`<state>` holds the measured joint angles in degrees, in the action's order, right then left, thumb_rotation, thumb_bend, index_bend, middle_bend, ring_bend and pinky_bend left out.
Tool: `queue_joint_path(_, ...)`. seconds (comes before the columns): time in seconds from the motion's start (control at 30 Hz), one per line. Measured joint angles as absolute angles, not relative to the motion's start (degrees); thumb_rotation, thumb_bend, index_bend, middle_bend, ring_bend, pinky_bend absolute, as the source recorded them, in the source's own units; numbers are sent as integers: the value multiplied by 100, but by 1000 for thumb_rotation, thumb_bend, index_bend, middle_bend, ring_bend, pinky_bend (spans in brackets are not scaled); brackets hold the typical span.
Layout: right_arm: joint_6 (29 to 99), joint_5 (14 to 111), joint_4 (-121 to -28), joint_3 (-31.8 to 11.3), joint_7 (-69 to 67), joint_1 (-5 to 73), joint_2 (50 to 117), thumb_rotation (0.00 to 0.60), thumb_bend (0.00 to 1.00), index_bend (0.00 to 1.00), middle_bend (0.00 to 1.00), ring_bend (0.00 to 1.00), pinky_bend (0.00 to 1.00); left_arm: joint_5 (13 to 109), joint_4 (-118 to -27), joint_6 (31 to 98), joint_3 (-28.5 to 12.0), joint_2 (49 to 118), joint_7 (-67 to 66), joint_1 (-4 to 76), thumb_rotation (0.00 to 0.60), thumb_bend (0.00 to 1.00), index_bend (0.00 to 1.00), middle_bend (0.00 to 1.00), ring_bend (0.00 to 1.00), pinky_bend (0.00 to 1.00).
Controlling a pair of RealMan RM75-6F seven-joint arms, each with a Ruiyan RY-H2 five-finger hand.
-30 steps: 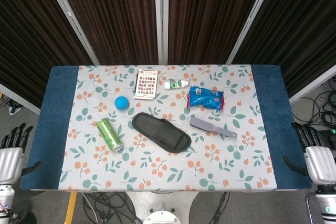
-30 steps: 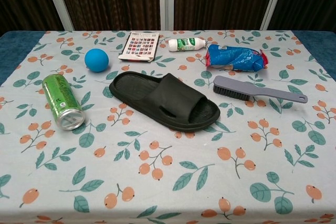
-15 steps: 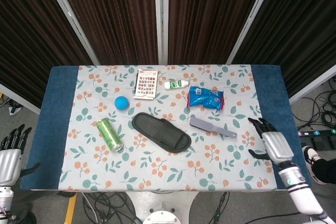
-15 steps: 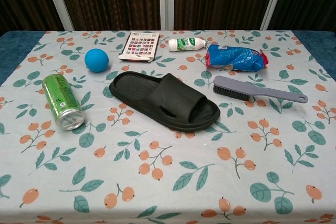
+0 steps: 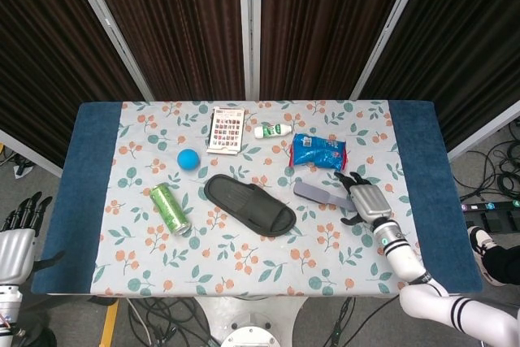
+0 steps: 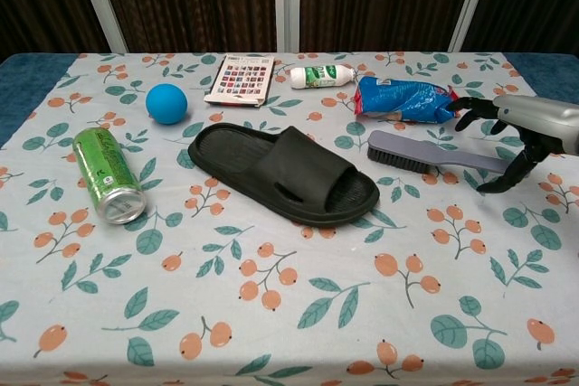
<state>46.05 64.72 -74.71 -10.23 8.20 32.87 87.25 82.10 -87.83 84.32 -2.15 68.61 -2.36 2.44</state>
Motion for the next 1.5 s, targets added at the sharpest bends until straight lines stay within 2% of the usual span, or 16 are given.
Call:
queue_joint_path(0.4, 4423, 6204, -6219, -1230, 1026, 3815, 9316, 600, 40, 37, 235, 100, 250, 8154, -8797, 8365, -239, 6846, -263, 275, 600, 161, 110, 108, 51, 158)
queue_joint_path(0.63, 4303, 6282, -6668, -1142, 898, 3791, 8999, 600, 41, 116, 314, 187, 312, 8152, -8810, 8353, -234, 6842, -298, 283, 600, 160, 110, 108, 51, 158)
queue_joint_path(0.9, 3910, 5946, -6973, -1011, 984, 3877, 8760, 600, 57, 280, 394, 261, 383, 8161, -8771, 8383, -206, 6869, -247, 246, 600, 161, 110, 108, 51, 158)
queue_joint_path(1.17, 3881, 5622, -7192, -961, 1097, 3936, 8664, 600, 104, 435, 457, 360, 456, 8177, -8658, 8404, -192, 6927, -141, 219, 600, 162, 110, 108, 51, 158)
queue_joint_path(1.5, 3905, 5322, -7307, -870, 1206, 3995, 8641, 600, 125, 472, 467, 425, 524, 8176, -8565, 8390, -191, 6989, -61, 214, 600, 162, 110, 108, 51, 157)
